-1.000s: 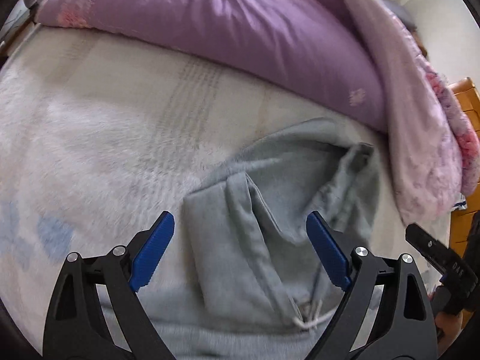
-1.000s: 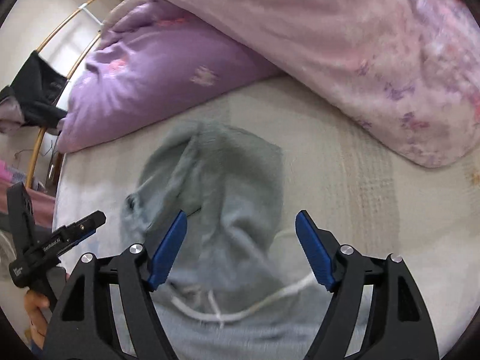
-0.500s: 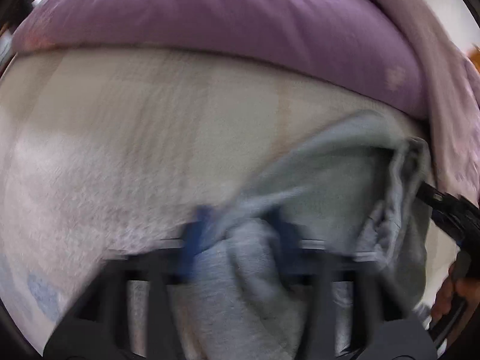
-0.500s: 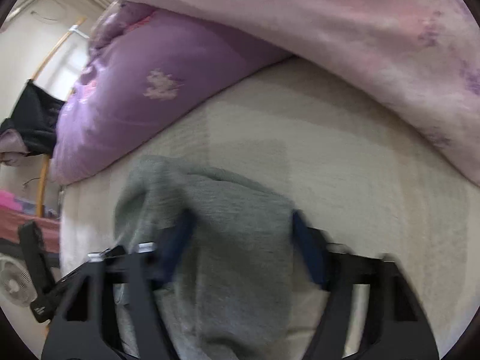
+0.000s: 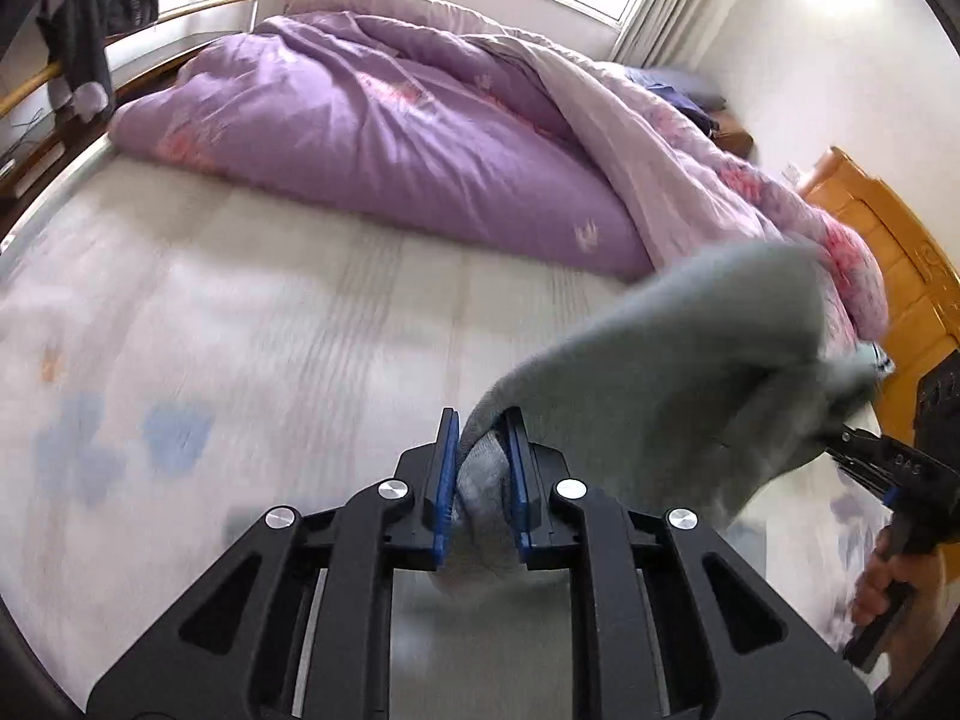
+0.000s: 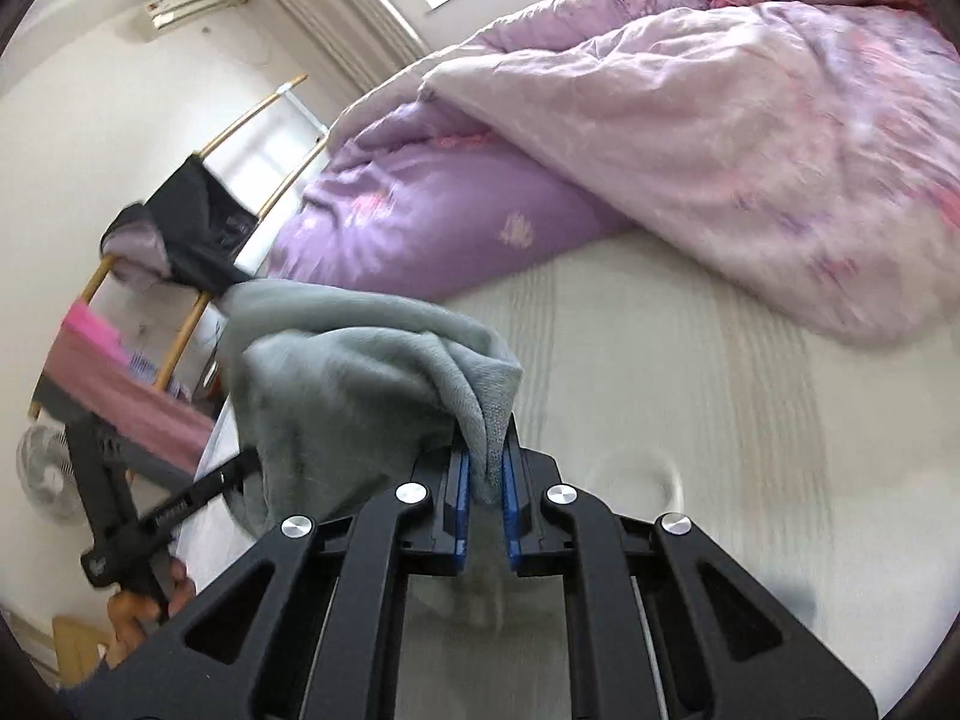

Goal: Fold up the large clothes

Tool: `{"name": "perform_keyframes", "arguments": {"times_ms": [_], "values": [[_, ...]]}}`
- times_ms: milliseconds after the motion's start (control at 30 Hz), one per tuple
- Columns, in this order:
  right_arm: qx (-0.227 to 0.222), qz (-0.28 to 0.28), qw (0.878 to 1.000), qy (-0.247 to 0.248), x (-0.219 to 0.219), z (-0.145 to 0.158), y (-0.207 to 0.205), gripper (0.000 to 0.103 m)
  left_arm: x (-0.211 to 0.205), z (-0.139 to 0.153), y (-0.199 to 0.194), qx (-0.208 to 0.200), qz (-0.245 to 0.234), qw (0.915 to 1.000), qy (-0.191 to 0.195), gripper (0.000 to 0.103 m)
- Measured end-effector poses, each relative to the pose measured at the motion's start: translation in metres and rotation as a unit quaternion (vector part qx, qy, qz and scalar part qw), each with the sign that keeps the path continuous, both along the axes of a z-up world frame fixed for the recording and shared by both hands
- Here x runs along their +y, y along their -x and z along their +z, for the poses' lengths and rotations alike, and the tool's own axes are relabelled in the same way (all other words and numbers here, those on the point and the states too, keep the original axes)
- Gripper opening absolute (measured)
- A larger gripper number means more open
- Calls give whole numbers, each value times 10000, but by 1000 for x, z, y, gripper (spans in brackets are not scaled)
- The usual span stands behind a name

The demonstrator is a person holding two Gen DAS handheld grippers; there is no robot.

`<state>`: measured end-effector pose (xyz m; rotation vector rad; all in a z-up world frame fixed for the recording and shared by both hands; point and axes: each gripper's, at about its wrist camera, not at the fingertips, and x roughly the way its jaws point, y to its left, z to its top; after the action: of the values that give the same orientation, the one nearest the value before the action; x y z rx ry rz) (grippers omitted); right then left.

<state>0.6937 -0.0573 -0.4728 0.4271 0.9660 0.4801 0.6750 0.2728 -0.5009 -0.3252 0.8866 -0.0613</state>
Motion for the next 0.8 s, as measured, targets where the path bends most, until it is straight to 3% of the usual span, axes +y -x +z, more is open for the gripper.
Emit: {"name": "perform_keyframes", "arguments": {"times_ms": [67,133,233,300,333,433,467,567,600,667,733,800], "values": [[355,10,9988,339,-4,-4,39,16,-5,-7,41,276,-17,9996,41,17],[812,-17,9936,789,-4,-18,71,30,-3,-23,74,834,3,9963,217,18],[1642,-125,9817,961,-18,-45,112,33,-4,-50,112,1637,165,9860,253,18],[2052,-238,9680,1423,-23,-54,132,36,-2,-58,130,2008,366,9786,266,19],[2151,-384,9654,1425,-27,-53,139,40,1,-60,134,2085,492,9765,248,19],[2012,-623,9676,1391,-25,-36,148,44,13,-51,137,2011,957,9726,660,35],[1873,-599,9710,1358,-19,-29,147,44,14,-47,137,1918,1035,9737,668,48],[1356,-517,9843,1006,5,-16,130,44,-4,-35,118,1649,818,9811,601,51],[1250,-503,9868,899,14,-16,123,42,-13,-34,106,1668,697,9823,498,60],[1264,-449,9871,876,26,-32,111,21,-23,-37,93,1702,617,9827,402,66],[1760,-489,9792,886,31,-65,102,0,-27,-41,73,1835,574,9799,524,66],[2320,-541,9681,780,26,-97,101,0,-22,-44,63,1921,624,9777,568,70]]}}
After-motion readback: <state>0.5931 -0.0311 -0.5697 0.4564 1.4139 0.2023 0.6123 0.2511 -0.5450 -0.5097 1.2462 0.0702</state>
